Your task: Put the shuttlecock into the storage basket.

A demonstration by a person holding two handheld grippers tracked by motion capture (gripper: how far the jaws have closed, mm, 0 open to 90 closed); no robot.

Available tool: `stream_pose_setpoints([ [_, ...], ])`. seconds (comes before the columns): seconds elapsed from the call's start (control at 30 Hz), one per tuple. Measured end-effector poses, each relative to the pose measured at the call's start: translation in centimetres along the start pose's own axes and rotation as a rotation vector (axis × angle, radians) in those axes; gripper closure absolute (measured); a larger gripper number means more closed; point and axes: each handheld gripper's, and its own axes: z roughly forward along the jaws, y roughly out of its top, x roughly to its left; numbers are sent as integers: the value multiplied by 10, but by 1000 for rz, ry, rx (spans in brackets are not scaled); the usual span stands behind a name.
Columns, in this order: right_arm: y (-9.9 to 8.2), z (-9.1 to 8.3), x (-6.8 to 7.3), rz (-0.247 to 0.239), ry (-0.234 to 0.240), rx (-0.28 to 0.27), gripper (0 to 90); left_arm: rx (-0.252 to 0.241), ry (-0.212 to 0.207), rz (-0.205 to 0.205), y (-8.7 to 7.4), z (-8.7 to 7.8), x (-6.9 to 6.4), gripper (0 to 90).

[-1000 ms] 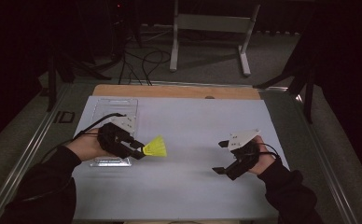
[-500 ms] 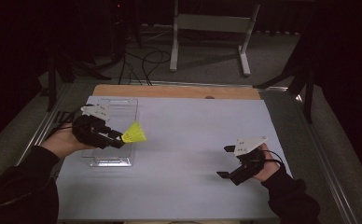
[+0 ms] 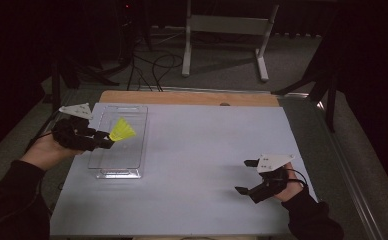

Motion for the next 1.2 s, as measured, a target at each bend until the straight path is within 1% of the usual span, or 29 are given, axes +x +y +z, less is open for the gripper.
stream_pose_setpoints([
  [0.03,-1,0,1,4,0,1,91,-5,4,-6,-2,-2,1,656],
  [0.07,-2,0,1,7,1,-1,91,-7,23,-14,-4,-3,1,656],
  [0.13,-5,-1,1,19,-1,-10,91,-12,36,-23,-7,-5,2,656],
  [0.17,-7,-1,1,22,-1,-15,91,-15,32,-36,-9,-7,3,656],
  [0.2,-8,-1,1,25,-5,-19,91,-16,47,-39,-10,-8,3,656],
  [0.23,-10,-2,1,30,-5,-20,91,-24,65,-52,-11,-10,4,656],
  [0.27,-11,-2,1,33,-5,-24,91,-35,60,-68,-13,-13,5,655],
  [0.3,-13,-2,1,36,-12,-24,91,-47,83,-86,-14,-16,6,656],
  [0.33,-14,-3,2,38,-12,-29,91,-44,81,-100,-15,-17,7,656],
  [0.37,-16,-3,2,43,-12,-32,91,-48,98,-107,-16,-18,7,656],
  [0.4,-17,-3,3,44,-18,-33,91,-53,101,-130,-17,-20,8,656],
  [0.43,-18,-4,3,47,-25,-37,91,-52,105,-136,-18,-20,8,656],
  [0.47,-20,-4,3,48,-27,-39,92,-58,128,-155,-20,-21,9,656],
  [0.5,-22,-5,4,51,-35,-45,91,-62,124,-167,-21,-21,9,656],
  [0.57,-24,-5,4,58,-43,-50,91,-68,158,-190,-24,-20,9,656],
  [0.6,-25,-6,5,64,-47,-49,91,-63,165,-195,-26,-19,9,656],
  [0.63,-26,-6,5,64,-52,-54,91,-71,177,-207,-28,-18,9,656],
  [0.67,-26,-6,5,64,-52,-54,91,-71,177,-207,-28,-18,9,656],
  [0.7,-27,-6,5,66,-53,-52,91,-87,172,-220,-31,-17,9,656],
  [0.73,-29,-6,5,66,-58,-56,91,-95,178,-231,-33,-16,9,656],
  [0.8,-32,-5,5,76,-57,-56,92,-99,175,-234,-37,-13,8,656],
  [0.87,-34,-4,5,83,-54,-52,91,-98,179,-247,-41,-10,8,656],
  [0.9,-36,-3,5,84,-53,-51,91,-94,202,-274,-44,-7,8,656],
  [0.93,-36,-3,5,84,-53,-51,91,-94,202,-274,-44,-7,8,656],
  [1.0,-38,-3,5,90,-58,-59,91,-95,219,-284,-48,-3,8,656],
  [1.1,-39,-3,5,92,-58,-65,92,-95,215,-294,-54,5,9,656],
  [1.13,-39,-3,5,96,-58,-64,92,-96,231,-303,-56,6,10,656],
  [1.17,-40,-3,5,95,-57,-65,92,-109,209,-307,-58,8,11,655],
  [1.2,-40,-2,5,95,-55,-66,92,-117,217,-315,-61,11,11,656],
])
